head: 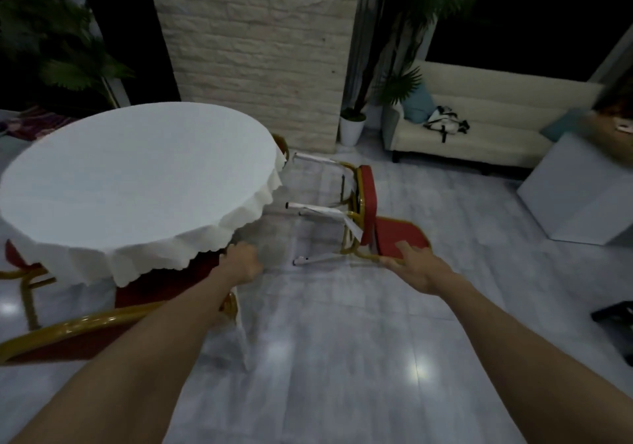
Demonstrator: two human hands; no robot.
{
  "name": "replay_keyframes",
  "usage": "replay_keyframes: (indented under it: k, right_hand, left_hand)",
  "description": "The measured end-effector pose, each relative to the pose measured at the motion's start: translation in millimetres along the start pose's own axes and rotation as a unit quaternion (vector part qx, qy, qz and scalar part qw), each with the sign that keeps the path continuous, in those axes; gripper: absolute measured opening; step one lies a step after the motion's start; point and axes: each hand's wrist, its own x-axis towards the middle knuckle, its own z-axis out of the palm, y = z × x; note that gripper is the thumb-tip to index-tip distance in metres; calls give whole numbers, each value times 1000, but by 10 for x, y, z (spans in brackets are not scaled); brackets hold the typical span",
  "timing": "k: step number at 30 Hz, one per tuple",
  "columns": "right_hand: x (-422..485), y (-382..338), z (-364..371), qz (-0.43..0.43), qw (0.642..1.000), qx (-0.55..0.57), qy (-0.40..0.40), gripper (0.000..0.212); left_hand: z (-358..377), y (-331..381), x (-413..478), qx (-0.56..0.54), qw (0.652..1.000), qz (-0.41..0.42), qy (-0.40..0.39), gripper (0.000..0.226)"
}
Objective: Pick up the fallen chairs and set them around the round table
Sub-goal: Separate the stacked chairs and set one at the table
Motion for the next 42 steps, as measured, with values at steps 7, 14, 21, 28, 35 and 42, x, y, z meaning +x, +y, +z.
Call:
replay_keyframes:
  k: [7,14,21,28,35,42]
  right_hand:
    - [632,1114,-311,23,999,42,1,73]
    - [1700,1966,-665,43,996,72,9,62]
    - [2498,2798,-1016,53,994,91,22,61]
    - [3346,3542,-1251,30,995,98,-5,55]
    - [4290,3874,-1420,12,996,89,-24,53]
    - [5240,3989,-1245,44,989,138,0,49]
  left_hand:
    - [-123,1511,637,54,999,2,-3,45]
    - [-245,2522,1752,38,999,33,-8,46]
    - [-440,3435,2671,43,997,51,-35,34]
    - [-251,4115,3428,47,998,19,-34,48]
    - [-145,4439,4105,-6,999,-30,-16,48]
    - [-20,4581,4982,-52,998,-24,-36,34]
